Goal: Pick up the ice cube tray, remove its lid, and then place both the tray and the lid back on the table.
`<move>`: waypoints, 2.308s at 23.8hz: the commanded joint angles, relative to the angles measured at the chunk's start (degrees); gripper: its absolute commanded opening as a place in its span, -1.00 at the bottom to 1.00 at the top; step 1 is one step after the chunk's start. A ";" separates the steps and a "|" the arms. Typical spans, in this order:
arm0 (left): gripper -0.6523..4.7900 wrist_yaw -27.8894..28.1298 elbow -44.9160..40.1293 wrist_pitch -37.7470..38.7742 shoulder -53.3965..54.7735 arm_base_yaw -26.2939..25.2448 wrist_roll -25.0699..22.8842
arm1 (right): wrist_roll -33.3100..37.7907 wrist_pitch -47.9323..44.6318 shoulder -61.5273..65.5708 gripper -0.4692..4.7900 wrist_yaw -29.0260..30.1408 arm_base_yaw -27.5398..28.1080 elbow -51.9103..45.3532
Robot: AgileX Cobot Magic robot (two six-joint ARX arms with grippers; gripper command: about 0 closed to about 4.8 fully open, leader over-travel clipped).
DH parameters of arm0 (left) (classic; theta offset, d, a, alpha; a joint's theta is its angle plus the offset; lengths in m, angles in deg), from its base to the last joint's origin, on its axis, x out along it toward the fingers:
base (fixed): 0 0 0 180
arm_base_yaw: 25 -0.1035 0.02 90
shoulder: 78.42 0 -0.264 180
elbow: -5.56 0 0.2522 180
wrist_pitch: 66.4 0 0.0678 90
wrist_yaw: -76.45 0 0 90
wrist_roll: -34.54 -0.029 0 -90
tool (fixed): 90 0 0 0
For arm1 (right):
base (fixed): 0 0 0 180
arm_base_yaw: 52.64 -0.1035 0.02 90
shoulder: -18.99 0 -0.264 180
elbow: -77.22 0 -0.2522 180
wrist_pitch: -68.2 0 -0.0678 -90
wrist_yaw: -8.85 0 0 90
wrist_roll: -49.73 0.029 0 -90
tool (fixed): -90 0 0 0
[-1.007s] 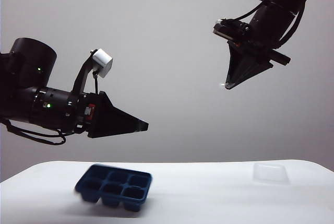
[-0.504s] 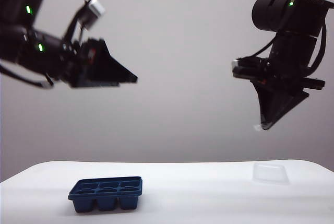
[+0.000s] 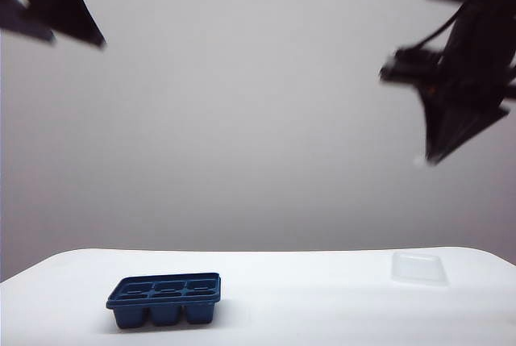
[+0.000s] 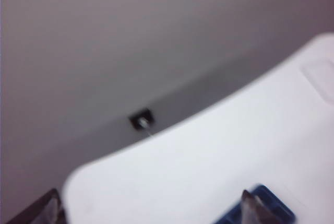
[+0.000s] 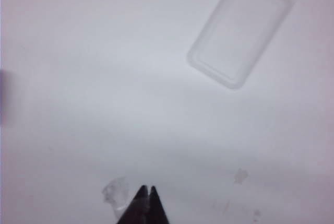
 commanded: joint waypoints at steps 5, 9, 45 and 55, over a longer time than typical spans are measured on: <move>1.00 5.73 -0.20 6.69 -10.27 -2.69 0.46 | 4.35 -10.60 -17.99 -0.84 -2.08 -0.04 -9.53; 1.00 6.29 -3.43 5.27 -16.28 -4.55 2.29 | 4.31 -16.52 -27.74 -0.84 -4.96 0.00 -15.85; -0.52 6.12 -34.29 -1.03 -49.68 -5.38 13.44 | 9.38 -27.36 -82.47 -0.84 -14.84 1.44 -60.33; -0.78 8.66 -34.49 1.62 -49.68 -5.40 10.91 | 6.56 -26.56 -82.53 -0.84 -18.67 1.62 -60.33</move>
